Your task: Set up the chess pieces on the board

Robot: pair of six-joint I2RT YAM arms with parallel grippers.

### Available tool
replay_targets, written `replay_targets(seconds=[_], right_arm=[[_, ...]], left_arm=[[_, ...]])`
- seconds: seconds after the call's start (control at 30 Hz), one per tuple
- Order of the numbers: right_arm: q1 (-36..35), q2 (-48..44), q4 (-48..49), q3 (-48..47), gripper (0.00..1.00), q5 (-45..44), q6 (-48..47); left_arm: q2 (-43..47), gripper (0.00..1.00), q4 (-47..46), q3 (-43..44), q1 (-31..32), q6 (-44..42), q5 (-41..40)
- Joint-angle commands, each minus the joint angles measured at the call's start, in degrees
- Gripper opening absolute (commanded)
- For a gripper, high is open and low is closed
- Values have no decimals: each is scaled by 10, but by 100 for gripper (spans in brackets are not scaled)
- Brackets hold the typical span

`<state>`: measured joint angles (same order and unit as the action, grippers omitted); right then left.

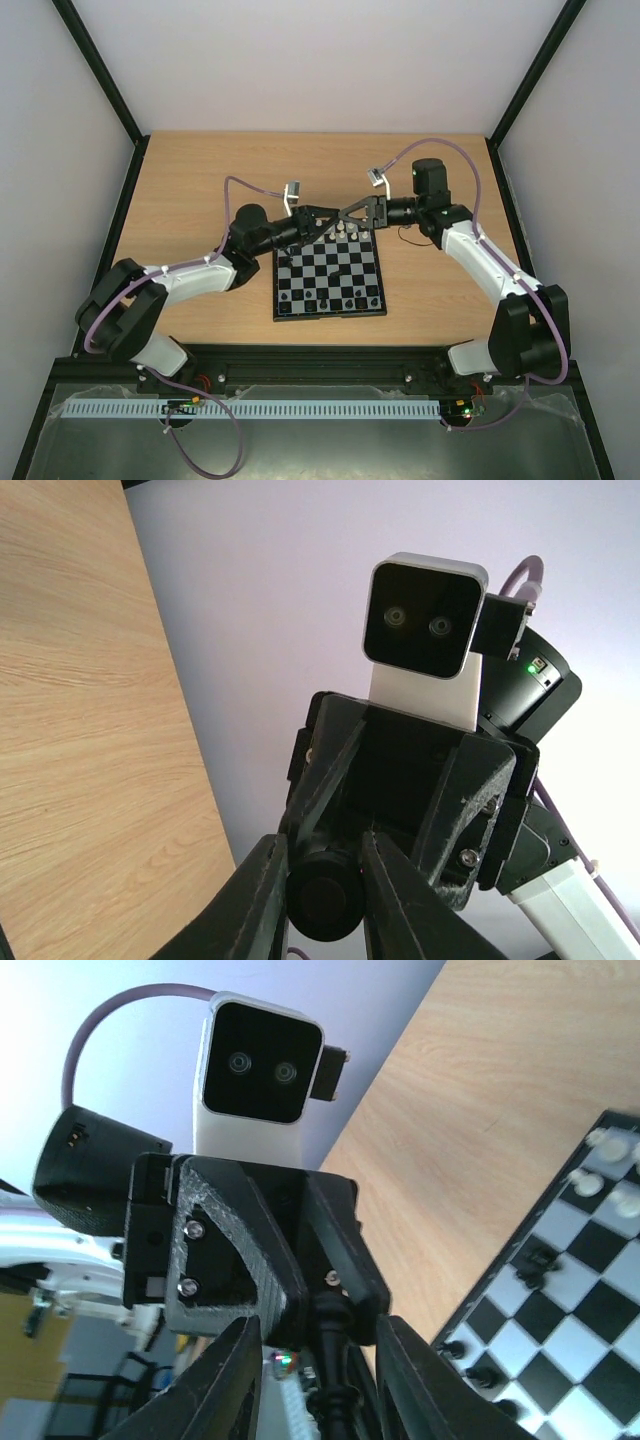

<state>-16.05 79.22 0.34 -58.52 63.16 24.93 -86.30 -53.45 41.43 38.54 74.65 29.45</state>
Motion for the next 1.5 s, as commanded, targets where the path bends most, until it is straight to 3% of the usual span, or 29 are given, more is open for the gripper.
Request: replay_targets(seconds=[0.0,0.1,0.43,0.8,0.93,1.03,1.1,1.3,1.37,1.47], right_arm=[[-13,-5,20,2,30,29,19],[-13,-12,21,8,29,27,22],[-13,-35,32,29,36,13,33],[-12,-36,33,31,12,7,29],[-12,-34,-19,13,8,-13,-19],[-12,-32,-103,-19,7,-52,-96],[-12,-27,-168,-46,7,-80,-157],[-60,-11,-343,-103,7,-199,-354],[-95,-5,-383,-111,7,-254,-402],[-150,-2,-421,-116,7,-342,-451]], left_arm=[[-2,16,-44,18,4,5,-1],[3,16,-41,12,4,2,-10],[28,15,-51,-21,2,2,-48],[18,16,-52,-23,2,8,-37],[22,25,-20,-18,-8,-4,-17],[47,41,72,-6,-36,-39,14],[76,49,187,12,-68,-91,26],[111,56,674,158,-120,-418,-61],[110,56,739,174,-136,-471,-95],[136,57,748,146,-159,-494,-131]])
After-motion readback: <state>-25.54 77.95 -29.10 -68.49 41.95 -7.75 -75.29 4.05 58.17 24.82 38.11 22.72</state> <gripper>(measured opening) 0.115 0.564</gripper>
